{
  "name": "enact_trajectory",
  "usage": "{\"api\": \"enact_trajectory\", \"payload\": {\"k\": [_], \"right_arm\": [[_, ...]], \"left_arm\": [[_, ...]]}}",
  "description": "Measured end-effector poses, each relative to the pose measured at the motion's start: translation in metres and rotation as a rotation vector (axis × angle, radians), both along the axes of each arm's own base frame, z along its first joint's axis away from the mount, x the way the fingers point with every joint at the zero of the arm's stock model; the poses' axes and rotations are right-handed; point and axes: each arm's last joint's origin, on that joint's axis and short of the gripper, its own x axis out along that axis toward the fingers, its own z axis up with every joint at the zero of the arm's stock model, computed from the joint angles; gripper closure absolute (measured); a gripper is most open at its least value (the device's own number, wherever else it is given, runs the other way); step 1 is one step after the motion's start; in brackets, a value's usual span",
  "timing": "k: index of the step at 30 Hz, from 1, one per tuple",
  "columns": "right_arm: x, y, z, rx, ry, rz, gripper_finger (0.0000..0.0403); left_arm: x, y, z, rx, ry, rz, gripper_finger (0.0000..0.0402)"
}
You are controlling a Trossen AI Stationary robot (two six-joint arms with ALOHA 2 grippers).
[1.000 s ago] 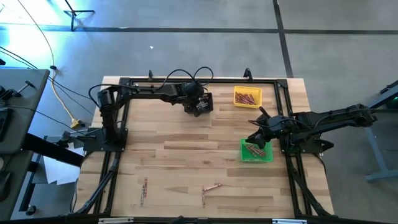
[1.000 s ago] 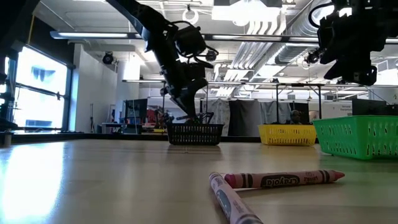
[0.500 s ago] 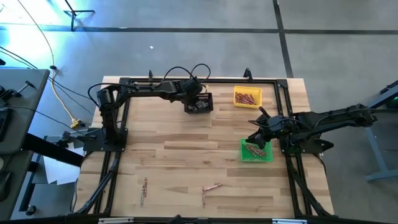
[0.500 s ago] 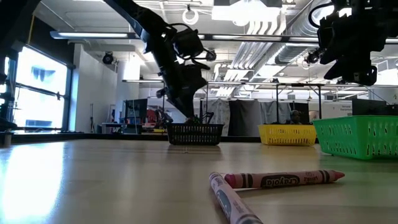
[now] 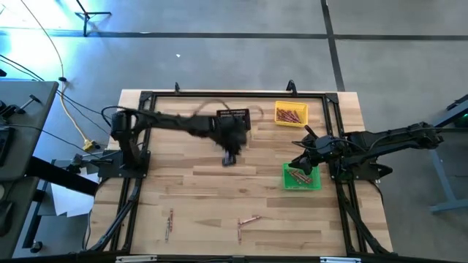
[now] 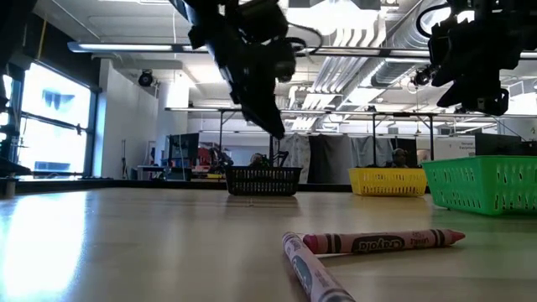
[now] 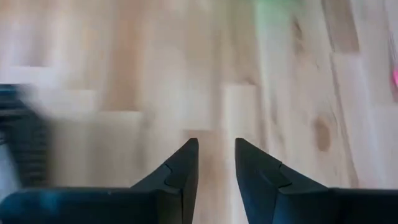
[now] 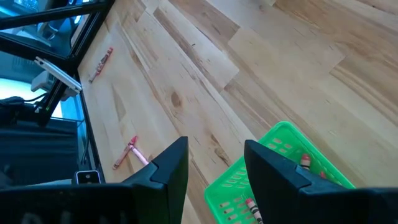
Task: Sort crayons
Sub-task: Put the pink crayon into the green basket
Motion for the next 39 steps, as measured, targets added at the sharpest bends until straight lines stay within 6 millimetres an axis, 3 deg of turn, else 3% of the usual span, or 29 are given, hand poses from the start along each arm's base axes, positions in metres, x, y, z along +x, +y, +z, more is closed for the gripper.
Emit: {"api": "enact_trajectory", "payload": {"k": [10,15,23,30,39], "right_arm": [[0.000,0.000,0.000,-0.001,0.003,0.000,0.0261],[0.000,0.000,0.000,-0.001,0.005,0.000,0.0261],[0.000,0.000,0.000,-0.001,0.006,-0.001,0.0261],[0.000,0.000,0.000,-0.001,0.006,0.000,0.0261],[-0.001,0.000,-0.001,-0.002,0.011,0.000,0.0261]], "left_arm": [[0.021,-0.107,-0.024,0.139,-0.064,-0.010,0.0306],[0.027,-0.154,-0.038,0.040,-0.134,-0.017,0.0305],[0.015,-0.226,-0.053,-0.043,-0.192,-0.064,0.0304],[0.006,-0.262,-0.065,-0.057,-0.244,-0.078,0.0302],[0.013,-0.268,-0.085,-0.144,-0.260,-0.012,0.0292]]}}
